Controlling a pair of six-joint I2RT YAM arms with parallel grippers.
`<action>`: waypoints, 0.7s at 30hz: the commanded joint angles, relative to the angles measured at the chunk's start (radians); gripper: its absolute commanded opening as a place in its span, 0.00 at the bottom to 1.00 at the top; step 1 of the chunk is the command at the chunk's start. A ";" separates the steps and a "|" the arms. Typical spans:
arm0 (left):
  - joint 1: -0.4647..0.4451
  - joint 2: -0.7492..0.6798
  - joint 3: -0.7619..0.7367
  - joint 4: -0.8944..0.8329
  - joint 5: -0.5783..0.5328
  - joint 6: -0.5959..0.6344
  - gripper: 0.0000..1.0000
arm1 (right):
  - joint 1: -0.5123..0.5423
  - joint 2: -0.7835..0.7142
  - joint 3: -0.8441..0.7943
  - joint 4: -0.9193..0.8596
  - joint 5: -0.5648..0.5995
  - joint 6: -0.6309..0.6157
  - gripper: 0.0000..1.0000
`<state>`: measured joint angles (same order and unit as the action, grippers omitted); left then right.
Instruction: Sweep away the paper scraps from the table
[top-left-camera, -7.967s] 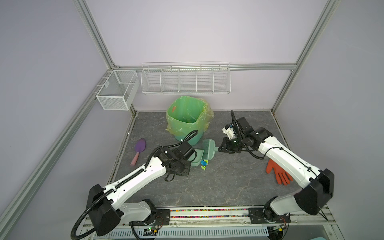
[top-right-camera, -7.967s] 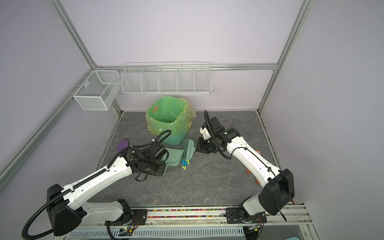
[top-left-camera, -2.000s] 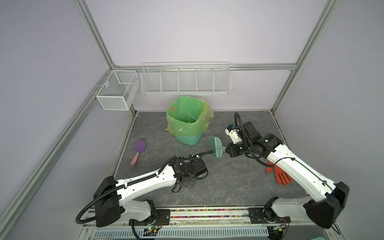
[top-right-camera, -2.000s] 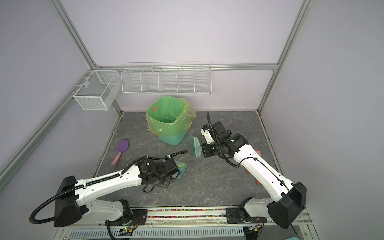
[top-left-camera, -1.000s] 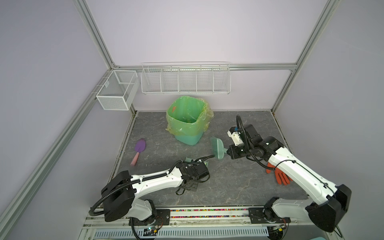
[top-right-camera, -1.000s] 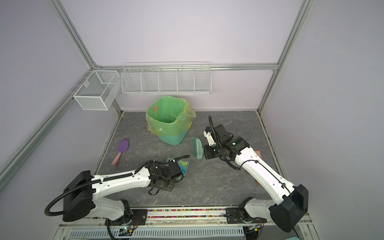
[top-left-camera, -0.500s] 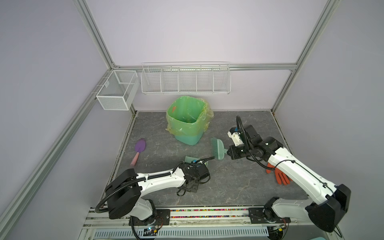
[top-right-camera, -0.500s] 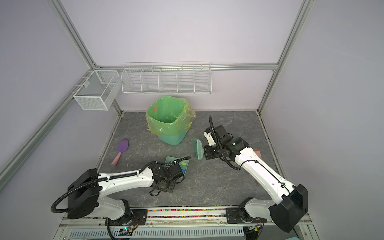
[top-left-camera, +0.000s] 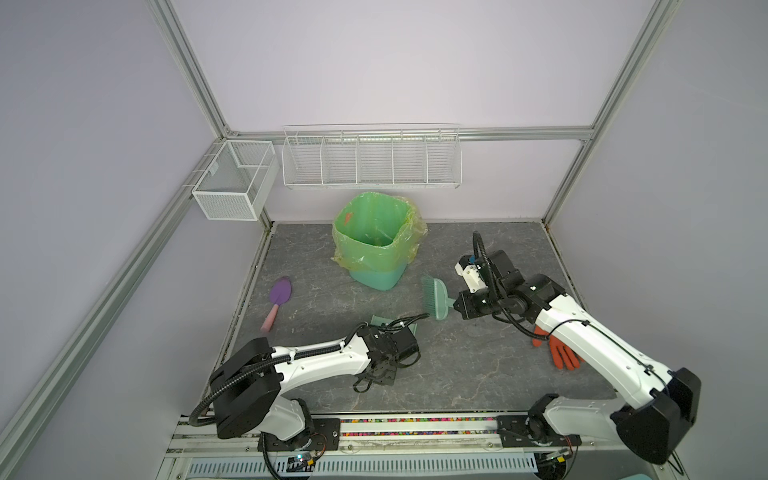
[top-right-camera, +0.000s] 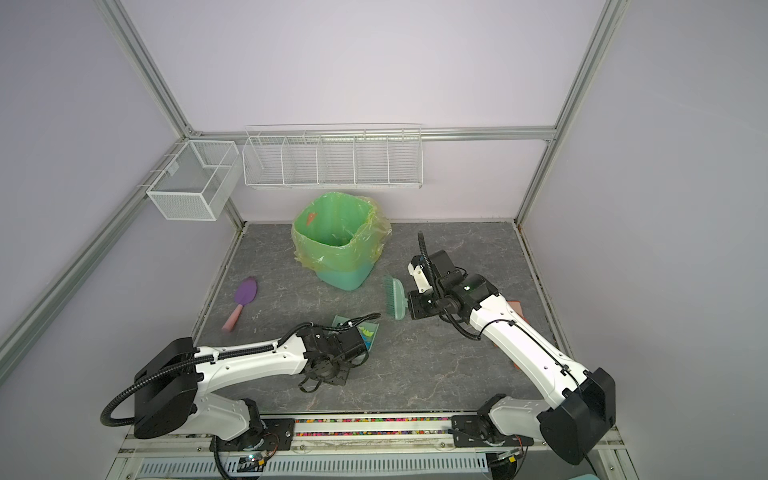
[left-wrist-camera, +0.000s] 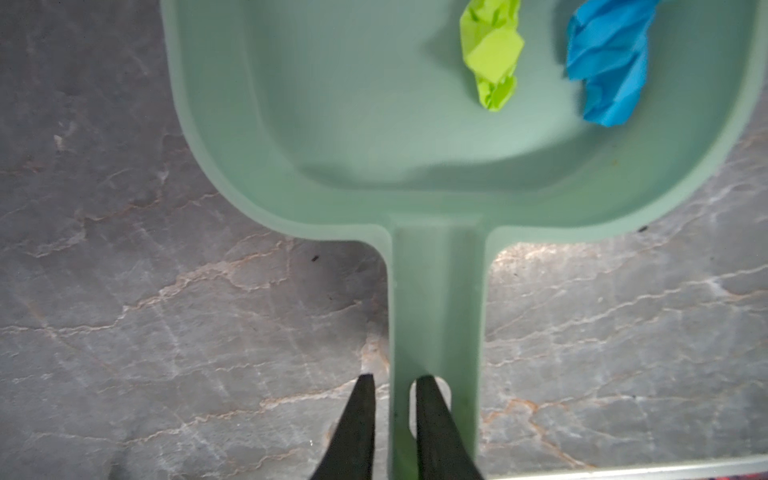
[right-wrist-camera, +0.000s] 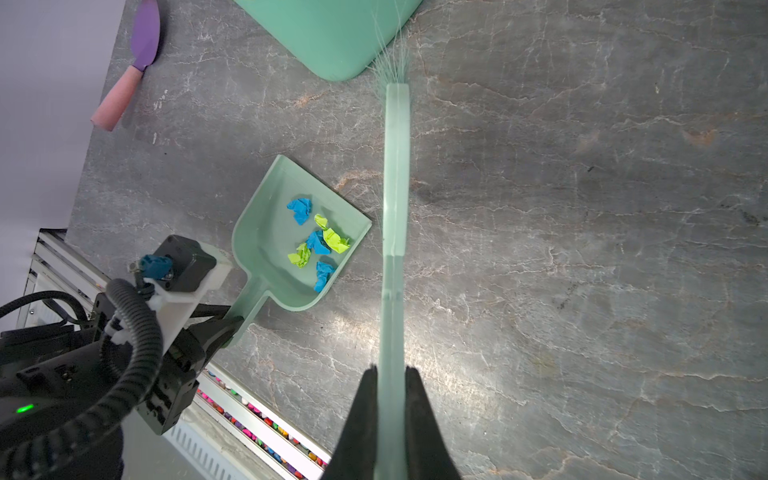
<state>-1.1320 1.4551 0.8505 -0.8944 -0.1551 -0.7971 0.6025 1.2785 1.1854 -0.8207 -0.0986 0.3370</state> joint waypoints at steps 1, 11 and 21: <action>0.007 -0.024 0.013 -0.023 -0.003 -0.018 0.20 | -0.007 0.008 -0.012 0.025 -0.016 0.005 0.07; 0.006 -0.042 -0.046 0.006 0.032 -0.036 0.18 | -0.009 0.005 -0.012 0.021 -0.014 0.005 0.07; 0.006 -0.031 -0.045 0.025 0.043 -0.037 0.07 | -0.009 0.008 -0.014 0.024 -0.016 0.006 0.07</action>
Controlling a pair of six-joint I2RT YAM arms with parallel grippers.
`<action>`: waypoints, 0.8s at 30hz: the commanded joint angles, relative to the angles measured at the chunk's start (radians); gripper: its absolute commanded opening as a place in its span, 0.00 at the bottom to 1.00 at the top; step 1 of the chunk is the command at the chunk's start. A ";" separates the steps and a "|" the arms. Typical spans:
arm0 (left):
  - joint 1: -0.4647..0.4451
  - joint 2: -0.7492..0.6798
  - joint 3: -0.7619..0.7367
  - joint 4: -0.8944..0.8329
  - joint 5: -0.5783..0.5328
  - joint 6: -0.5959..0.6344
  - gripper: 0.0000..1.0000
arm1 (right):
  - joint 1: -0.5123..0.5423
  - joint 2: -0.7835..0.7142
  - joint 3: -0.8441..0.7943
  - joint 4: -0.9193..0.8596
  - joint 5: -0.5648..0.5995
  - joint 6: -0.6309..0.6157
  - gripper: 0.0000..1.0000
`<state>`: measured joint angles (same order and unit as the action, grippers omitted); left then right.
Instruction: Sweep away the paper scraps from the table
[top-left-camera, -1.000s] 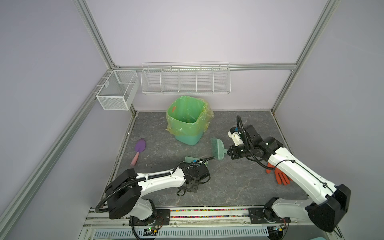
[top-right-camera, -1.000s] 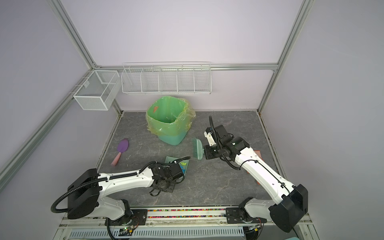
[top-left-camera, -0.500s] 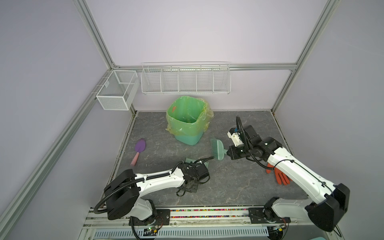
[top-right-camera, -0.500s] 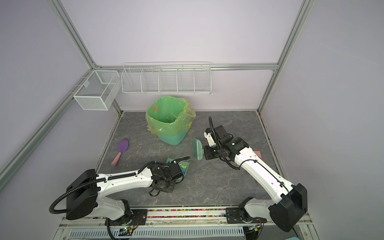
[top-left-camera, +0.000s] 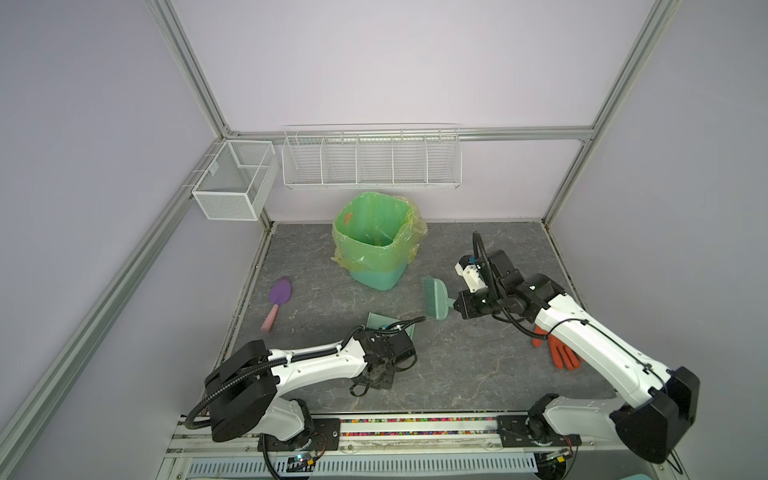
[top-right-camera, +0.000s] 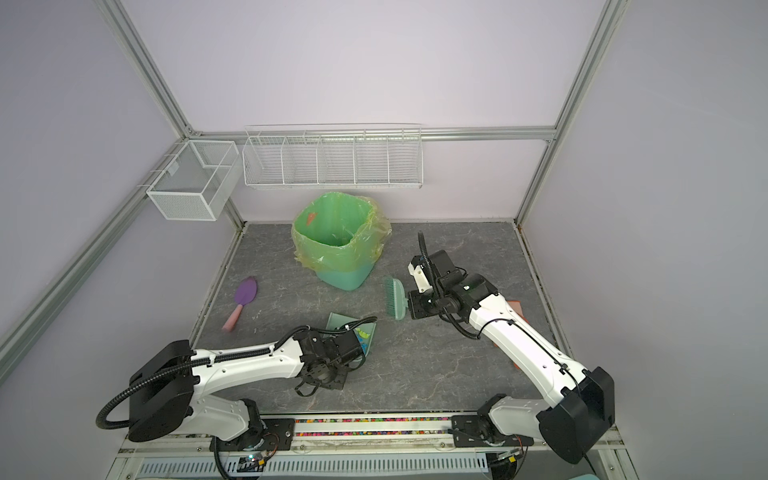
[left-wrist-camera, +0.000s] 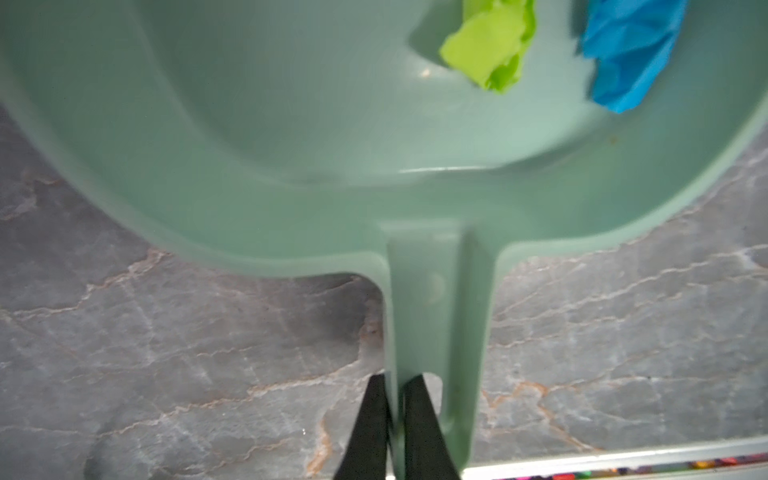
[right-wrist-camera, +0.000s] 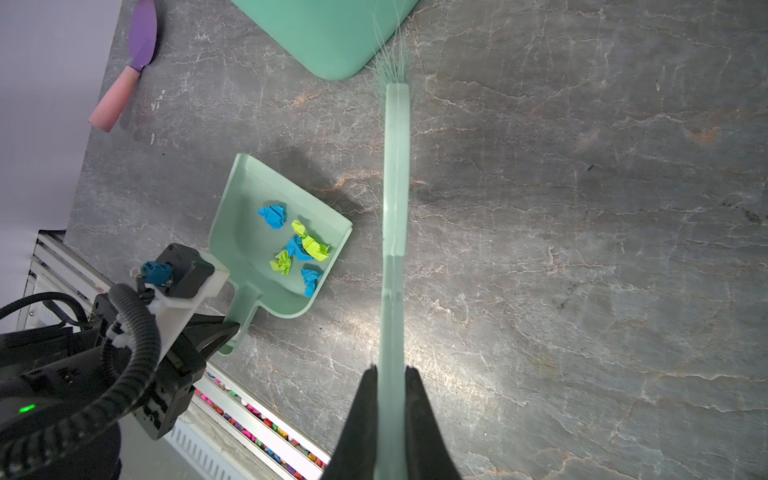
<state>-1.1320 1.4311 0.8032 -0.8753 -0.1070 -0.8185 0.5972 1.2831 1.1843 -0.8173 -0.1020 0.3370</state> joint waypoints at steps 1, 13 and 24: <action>0.006 -0.005 0.003 0.004 -0.005 -0.016 0.05 | -0.005 0.002 -0.012 0.020 -0.012 0.005 0.07; 0.006 0.009 0.020 -0.007 -0.008 -0.013 0.00 | -0.007 0.004 -0.017 0.020 -0.013 0.004 0.07; 0.006 -0.047 0.071 -0.053 -0.006 -0.002 0.00 | -0.010 -0.009 -0.015 0.008 -0.009 0.003 0.07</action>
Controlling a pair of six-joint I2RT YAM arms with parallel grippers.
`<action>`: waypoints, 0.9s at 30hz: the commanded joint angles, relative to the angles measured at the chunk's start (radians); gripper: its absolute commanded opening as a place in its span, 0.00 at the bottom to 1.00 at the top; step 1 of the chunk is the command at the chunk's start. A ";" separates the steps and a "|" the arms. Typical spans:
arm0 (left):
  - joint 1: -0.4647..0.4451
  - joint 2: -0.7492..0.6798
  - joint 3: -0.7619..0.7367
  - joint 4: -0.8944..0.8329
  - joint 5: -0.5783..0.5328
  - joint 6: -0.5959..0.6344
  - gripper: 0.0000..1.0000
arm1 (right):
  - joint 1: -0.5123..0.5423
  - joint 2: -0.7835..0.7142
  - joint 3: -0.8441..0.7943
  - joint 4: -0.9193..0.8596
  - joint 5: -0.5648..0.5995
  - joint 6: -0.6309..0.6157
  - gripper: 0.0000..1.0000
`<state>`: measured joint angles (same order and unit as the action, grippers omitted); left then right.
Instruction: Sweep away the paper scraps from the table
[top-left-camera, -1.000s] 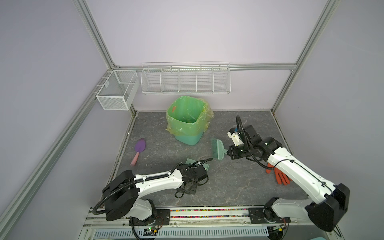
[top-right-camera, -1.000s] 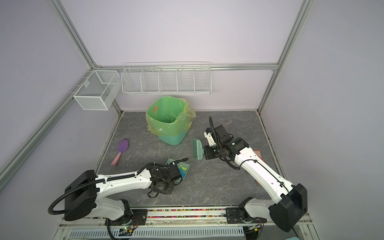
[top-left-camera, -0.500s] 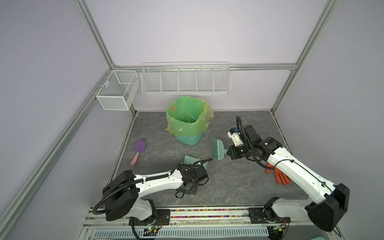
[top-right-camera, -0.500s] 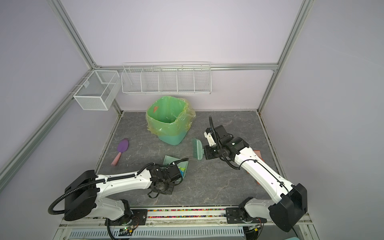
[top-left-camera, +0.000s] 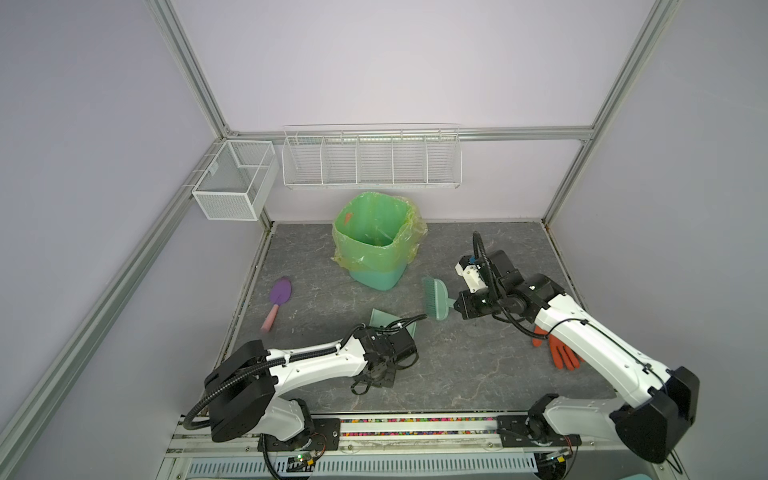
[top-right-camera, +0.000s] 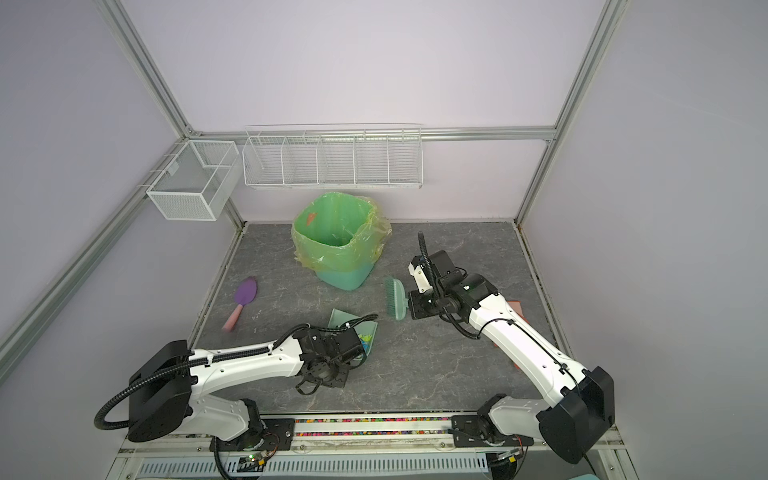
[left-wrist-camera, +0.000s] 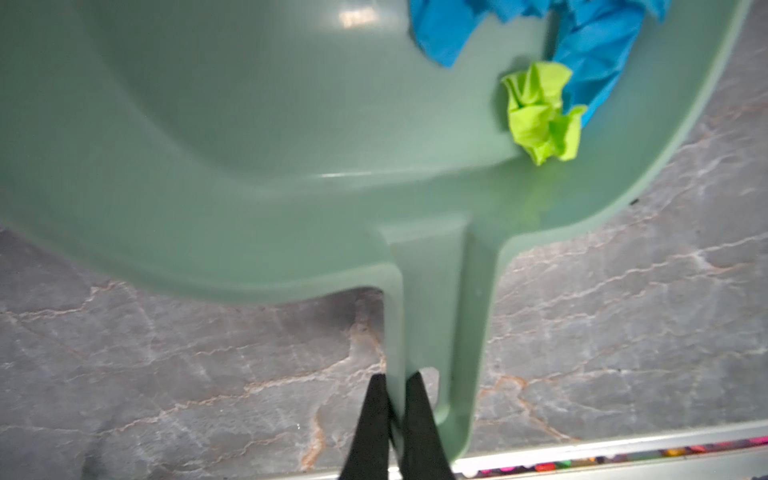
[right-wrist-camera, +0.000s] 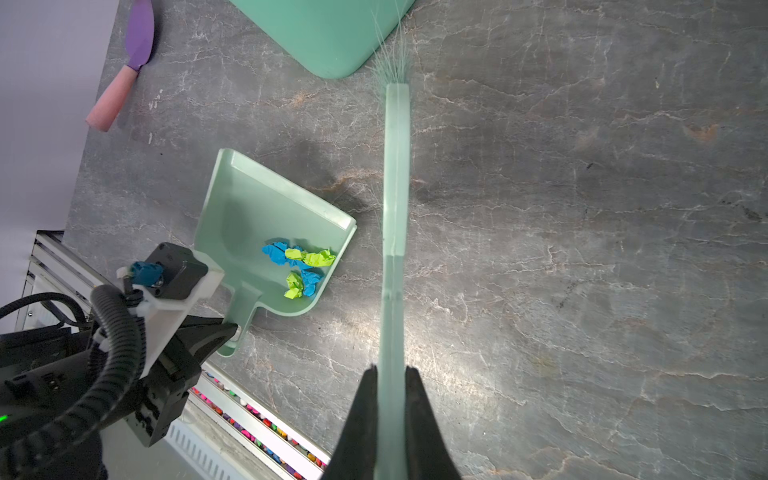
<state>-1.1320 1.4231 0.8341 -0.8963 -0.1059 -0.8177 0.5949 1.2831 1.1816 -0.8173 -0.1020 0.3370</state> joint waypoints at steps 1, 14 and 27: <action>0.007 -0.046 0.047 -0.040 -0.010 -0.001 0.00 | -0.007 -0.011 -0.013 0.005 -0.006 0.002 0.07; 0.008 -0.108 0.140 -0.144 -0.041 0.026 0.00 | -0.022 -0.033 -0.022 -0.026 0.026 0.018 0.08; 0.009 -0.127 0.308 -0.299 -0.111 0.049 0.00 | -0.048 -0.048 -0.038 -0.030 0.029 0.056 0.07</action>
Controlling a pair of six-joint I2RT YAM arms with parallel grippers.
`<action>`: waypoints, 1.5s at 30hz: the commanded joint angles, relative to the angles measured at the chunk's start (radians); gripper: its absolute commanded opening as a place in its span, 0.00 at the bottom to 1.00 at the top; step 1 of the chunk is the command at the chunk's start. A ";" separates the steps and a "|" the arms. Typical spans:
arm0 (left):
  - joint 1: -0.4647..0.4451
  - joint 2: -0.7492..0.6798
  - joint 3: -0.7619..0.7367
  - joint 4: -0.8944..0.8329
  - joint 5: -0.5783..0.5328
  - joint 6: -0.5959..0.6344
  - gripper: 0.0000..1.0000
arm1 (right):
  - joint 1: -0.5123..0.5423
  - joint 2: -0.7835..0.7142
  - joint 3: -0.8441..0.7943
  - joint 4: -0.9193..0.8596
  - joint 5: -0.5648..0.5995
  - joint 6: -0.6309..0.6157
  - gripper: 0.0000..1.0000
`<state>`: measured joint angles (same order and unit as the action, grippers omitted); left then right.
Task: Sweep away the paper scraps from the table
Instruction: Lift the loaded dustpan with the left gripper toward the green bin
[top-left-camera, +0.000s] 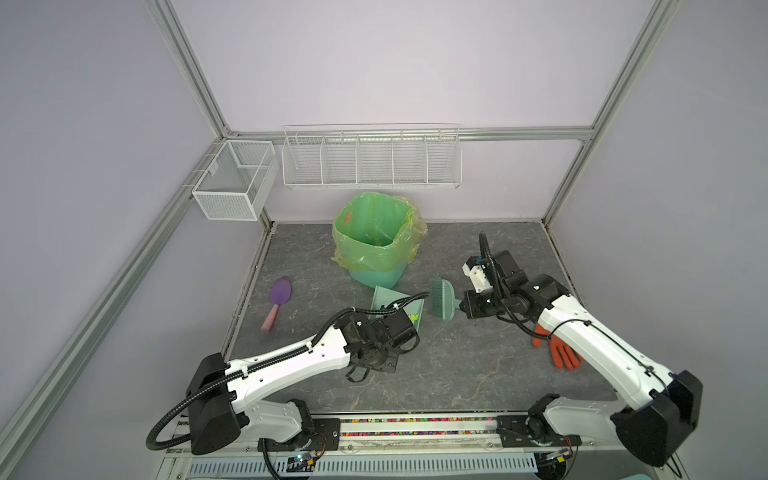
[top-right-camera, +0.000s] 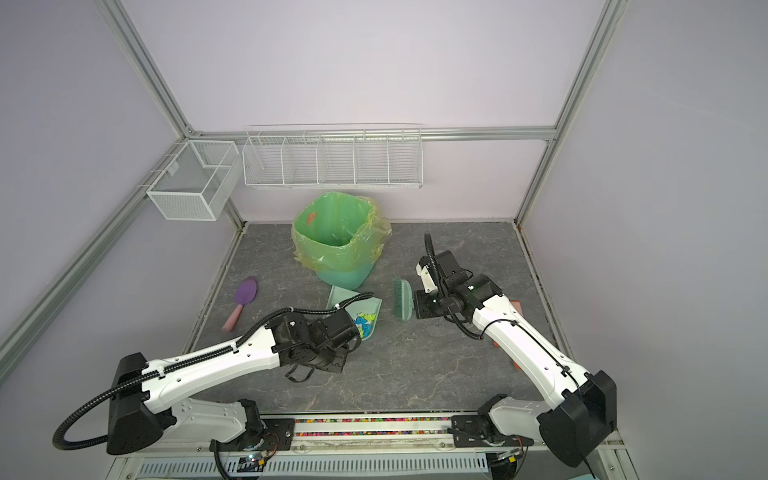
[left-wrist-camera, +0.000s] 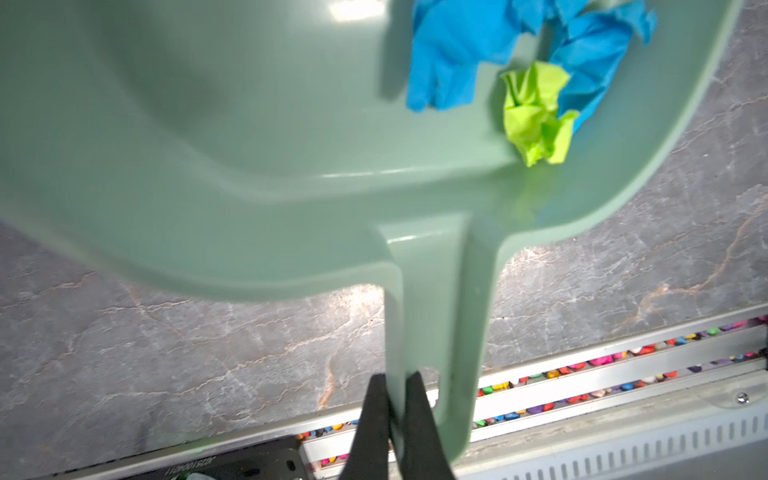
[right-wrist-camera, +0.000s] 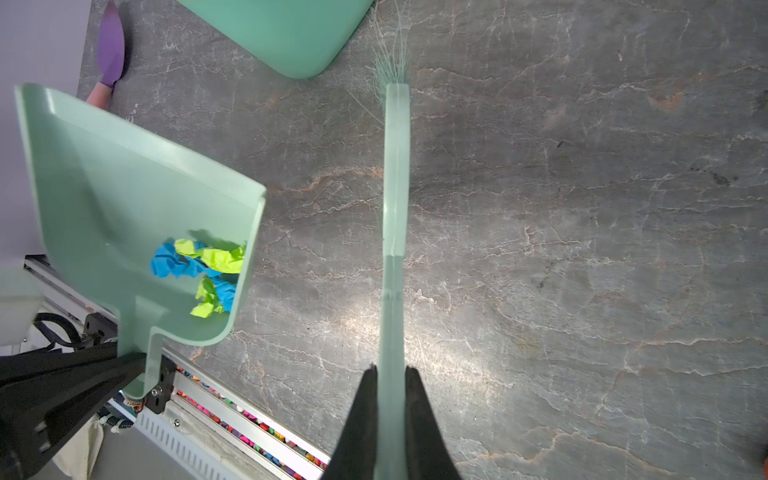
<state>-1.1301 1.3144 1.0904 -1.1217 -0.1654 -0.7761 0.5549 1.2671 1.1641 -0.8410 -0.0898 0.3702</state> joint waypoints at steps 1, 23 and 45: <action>0.006 -0.020 0.064 -0.083 -0.054 0.011 0.00 | -0.008 -0.036 -0.027 -0.004 0.019 0.025 0.07; 0.055 -0.022 0.269 -0.188 -0.170 0.101 0.00 | -0.022 -0.083 -0.096 0.017 0.026 0.040 0.07; 0.299 0.006 0.532 -0.321 -0.223 0.299 0.00 | -0.053 -0.127 -0.142 0.031 0.007 0.019 0.07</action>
<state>-0.8616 1.3102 1.5818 -1.3899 -0.3515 -0.5312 0.5095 1.1633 1.0355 -0.8345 -0.0696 0.3962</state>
